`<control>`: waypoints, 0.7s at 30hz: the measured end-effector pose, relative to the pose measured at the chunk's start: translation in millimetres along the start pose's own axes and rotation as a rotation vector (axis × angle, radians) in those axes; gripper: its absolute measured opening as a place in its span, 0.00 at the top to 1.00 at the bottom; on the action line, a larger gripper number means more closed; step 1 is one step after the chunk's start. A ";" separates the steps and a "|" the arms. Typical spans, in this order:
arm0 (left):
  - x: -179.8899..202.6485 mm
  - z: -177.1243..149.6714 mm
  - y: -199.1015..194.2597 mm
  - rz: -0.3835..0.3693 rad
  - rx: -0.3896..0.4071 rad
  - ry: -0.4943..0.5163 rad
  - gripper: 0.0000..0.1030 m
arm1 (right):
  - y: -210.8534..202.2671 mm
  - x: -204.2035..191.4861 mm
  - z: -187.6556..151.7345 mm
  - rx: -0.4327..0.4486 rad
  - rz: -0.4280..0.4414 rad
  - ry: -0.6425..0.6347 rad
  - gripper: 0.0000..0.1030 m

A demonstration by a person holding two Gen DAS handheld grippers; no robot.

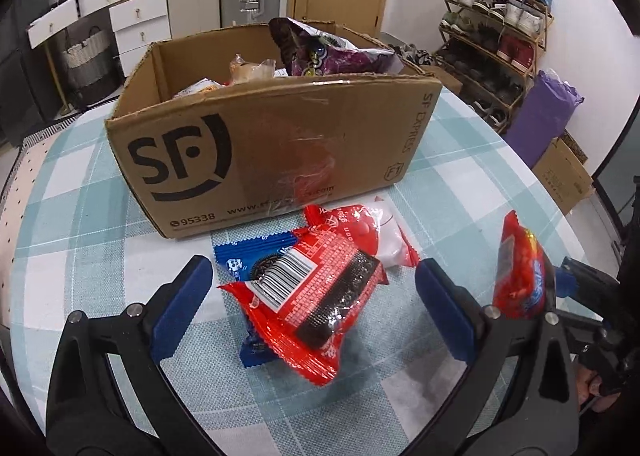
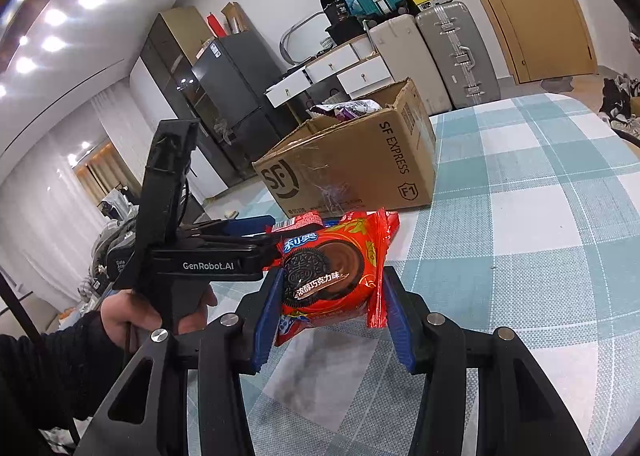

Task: Organize snacks
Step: 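Grasp the red Oreo cake pack with the right gripper while the left grasps a red pack, then grasp the red-black wrapped pack with the left gripper while the right holds the Oreo pack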

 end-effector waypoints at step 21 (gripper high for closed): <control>17.7 -14.5 -0.7 -0.057 -0.054 0.116 0.56 | 0.2 4.0 0.9 -0.002 0.002 0.026 0.52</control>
Point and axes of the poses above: each gripper's, at about its wrist camera, not at the fingertips, and y roughly the way its jaws point, x to its right, z to its top, the point moved 9 cm from there along y, roughly the way its jaws point, and after that the axes turned 7 degrees about y, right-handed, at the moved point
